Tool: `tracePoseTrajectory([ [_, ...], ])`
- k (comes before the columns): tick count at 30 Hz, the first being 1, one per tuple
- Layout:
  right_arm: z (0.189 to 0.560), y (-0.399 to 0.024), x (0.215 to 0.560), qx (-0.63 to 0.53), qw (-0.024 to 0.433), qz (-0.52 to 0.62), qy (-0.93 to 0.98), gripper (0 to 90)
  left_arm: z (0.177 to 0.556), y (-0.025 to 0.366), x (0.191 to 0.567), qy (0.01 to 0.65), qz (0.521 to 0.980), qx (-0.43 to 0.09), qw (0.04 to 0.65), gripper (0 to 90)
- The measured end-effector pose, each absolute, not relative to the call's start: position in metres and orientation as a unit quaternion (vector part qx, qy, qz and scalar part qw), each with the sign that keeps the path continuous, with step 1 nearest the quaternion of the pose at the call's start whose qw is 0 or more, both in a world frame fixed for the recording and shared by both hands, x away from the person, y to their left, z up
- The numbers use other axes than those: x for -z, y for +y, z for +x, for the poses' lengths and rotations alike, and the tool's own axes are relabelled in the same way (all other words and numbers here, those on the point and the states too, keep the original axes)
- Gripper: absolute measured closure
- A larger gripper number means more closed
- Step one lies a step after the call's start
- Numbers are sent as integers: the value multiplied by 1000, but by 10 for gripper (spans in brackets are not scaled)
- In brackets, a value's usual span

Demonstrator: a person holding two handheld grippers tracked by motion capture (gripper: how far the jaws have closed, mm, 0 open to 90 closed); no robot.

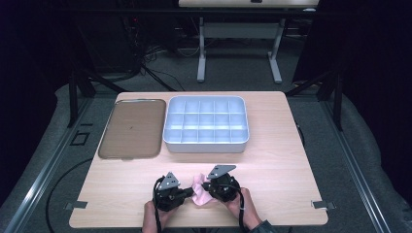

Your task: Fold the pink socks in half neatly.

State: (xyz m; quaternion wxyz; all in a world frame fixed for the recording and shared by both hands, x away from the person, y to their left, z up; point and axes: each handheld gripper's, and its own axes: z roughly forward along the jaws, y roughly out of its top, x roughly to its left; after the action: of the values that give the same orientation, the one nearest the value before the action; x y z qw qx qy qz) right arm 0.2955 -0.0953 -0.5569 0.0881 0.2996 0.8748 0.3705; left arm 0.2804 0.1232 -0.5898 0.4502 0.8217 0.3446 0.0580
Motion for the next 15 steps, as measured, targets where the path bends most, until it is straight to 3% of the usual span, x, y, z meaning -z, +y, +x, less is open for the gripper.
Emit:
tracePoseTrajectory([
  [6, 298, -91, 558, -378, 62, 262, 886, 880, 281, 123, 590, 347, 820, -54, 452, 892],
  [10, 300, -84, 567, -355, 67, 252, 898, 864, 281, 124, 590, 348, 820, -48, 453, 888],
  [15, 302, -86, 569, -358, 62, 249, 898, 814, 285, 131, 587, 352, 814, -22, 461, 817],
])
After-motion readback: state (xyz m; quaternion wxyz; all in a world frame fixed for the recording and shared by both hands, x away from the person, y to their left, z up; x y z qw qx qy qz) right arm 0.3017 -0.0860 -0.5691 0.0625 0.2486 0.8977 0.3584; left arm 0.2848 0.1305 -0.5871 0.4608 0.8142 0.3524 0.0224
